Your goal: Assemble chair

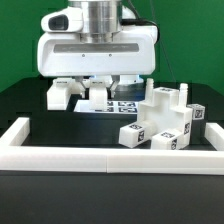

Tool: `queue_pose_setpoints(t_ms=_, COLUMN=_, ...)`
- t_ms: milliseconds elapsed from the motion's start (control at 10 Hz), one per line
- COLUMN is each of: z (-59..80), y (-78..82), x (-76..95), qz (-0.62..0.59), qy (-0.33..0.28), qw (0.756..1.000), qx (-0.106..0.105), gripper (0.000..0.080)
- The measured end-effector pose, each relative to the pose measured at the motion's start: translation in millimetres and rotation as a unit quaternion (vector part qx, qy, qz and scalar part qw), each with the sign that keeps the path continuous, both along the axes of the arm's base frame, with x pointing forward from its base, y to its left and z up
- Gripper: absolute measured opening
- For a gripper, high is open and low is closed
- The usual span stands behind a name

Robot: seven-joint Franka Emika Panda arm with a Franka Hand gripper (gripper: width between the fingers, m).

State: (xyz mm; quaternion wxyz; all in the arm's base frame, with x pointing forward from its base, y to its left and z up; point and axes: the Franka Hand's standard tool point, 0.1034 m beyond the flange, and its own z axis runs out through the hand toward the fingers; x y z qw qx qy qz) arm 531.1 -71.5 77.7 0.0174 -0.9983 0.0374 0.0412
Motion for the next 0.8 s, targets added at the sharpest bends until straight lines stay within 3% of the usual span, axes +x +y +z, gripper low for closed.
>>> queue_pose_setpoints(t_ms=600, z=27.4, y=17.9, x=2.1, qz=-0.241, qy=0.007, qw=0.971, qx=-0.001, gripper=0.0289)
queue_pose_setpoints(t_ms=800, z=22.9, y=18.3, x=0.0, qz=-0.285, qy=0.013, qw=0.958, qx=-0.006, gripper=0.0289)
